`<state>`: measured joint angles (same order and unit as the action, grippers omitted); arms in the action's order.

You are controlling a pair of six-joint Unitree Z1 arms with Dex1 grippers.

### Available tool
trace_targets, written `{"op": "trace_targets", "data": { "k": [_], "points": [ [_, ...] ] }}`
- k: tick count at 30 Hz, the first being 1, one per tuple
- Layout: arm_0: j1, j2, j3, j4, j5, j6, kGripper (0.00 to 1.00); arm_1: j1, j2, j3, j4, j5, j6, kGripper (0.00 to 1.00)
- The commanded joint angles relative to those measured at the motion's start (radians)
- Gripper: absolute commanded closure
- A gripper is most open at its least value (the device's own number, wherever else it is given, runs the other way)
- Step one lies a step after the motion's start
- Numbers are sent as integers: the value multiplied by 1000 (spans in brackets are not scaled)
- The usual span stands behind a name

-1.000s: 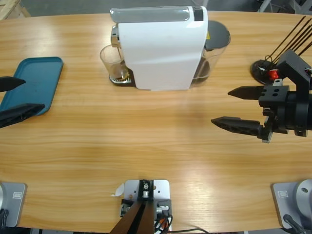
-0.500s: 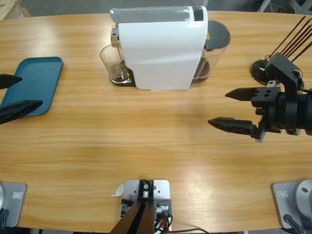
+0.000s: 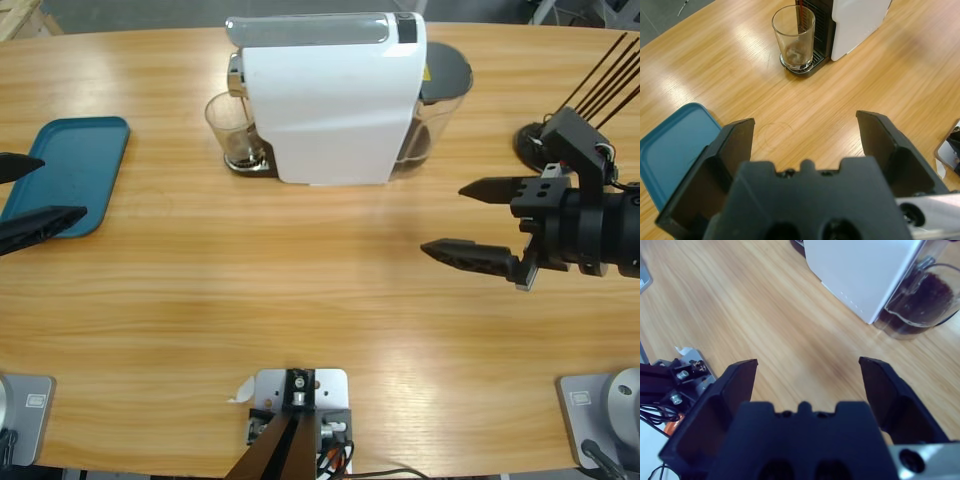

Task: Pour coffee

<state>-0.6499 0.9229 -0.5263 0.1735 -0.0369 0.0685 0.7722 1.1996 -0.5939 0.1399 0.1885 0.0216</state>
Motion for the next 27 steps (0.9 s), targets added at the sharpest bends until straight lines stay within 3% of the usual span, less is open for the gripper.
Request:
{"op": "trace_targets", "data": {
  "k": [1,27],
  "points": [
    [-7,-32,38,-14,19,-6,115,9,12,29,-8,-14,12,96],
    [-7,-28,40,-22,17,-10,115,9,-8,41,-22,-14,14,101]
  ]
}}
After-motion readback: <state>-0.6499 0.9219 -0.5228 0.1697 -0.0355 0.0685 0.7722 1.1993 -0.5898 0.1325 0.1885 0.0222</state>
